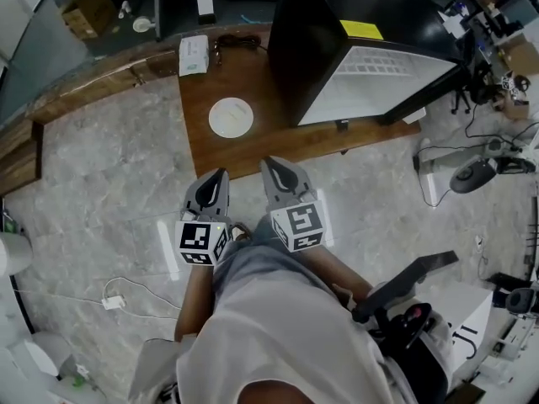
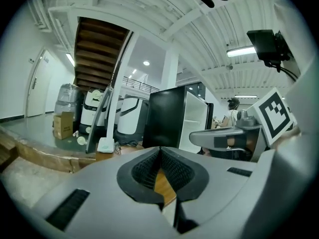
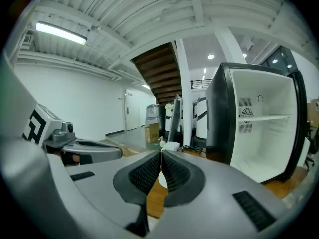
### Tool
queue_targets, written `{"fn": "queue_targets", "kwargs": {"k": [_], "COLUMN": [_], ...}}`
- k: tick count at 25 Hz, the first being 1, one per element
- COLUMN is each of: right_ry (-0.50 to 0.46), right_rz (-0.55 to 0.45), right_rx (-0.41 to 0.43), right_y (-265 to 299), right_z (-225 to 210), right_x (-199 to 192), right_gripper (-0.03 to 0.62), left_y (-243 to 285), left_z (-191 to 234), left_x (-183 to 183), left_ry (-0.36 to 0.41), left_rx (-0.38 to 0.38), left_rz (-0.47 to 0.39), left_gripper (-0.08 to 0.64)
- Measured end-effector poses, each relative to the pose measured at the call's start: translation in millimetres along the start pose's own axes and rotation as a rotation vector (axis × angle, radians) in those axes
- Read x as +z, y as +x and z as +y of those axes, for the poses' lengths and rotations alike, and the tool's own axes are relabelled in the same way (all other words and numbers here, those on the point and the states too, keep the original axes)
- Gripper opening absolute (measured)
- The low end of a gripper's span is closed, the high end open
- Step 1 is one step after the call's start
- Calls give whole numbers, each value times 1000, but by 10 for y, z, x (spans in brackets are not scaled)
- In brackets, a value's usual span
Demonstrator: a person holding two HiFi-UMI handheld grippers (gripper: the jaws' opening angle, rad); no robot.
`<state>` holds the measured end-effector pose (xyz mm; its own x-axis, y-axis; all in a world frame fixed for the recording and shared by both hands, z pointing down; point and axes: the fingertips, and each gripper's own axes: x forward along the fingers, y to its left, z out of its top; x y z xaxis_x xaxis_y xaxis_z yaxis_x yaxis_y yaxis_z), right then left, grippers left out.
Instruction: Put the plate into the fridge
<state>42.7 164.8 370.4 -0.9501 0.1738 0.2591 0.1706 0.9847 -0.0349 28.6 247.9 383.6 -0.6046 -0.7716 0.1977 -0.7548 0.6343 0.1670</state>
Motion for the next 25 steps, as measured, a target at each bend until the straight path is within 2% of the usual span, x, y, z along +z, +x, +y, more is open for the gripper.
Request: {"fn": "queue_targets", "kwargs": {"k": [4,7,11,14,19,22,25], "right_ry": [39,114,165,172,181,203,249], "right_rz": [25,64,97,111,171,205,240], "right_rx": [-35,-60,-83,-86,-105,-156,-245], "right_y": [590,1088,1718,2100,2531,2668,2800], "right_z": [-217,-524,-956,-1116,-1183,-1139,-1046], "right_x": [-35,-157,-150,-120,-348,-478,-656], "right_gripper": [18,18,18,18,18,18,18], "left_y": [516,1021,1694,2085,2574,2754,2895], "left_z": [265,448,912,1279,1853,2129,2354], "left_x": [-136,-203,-133,-97,-214,-289,-375], "left_ry": [-29,0,66,70,76,90,106], "left_rx": [-56,-83,-61,-35,-27,-77,-175], "left_rz": [75,122,184,212,268,303,329], "left_gripper": [20,20,20,20,20,20,20]}}
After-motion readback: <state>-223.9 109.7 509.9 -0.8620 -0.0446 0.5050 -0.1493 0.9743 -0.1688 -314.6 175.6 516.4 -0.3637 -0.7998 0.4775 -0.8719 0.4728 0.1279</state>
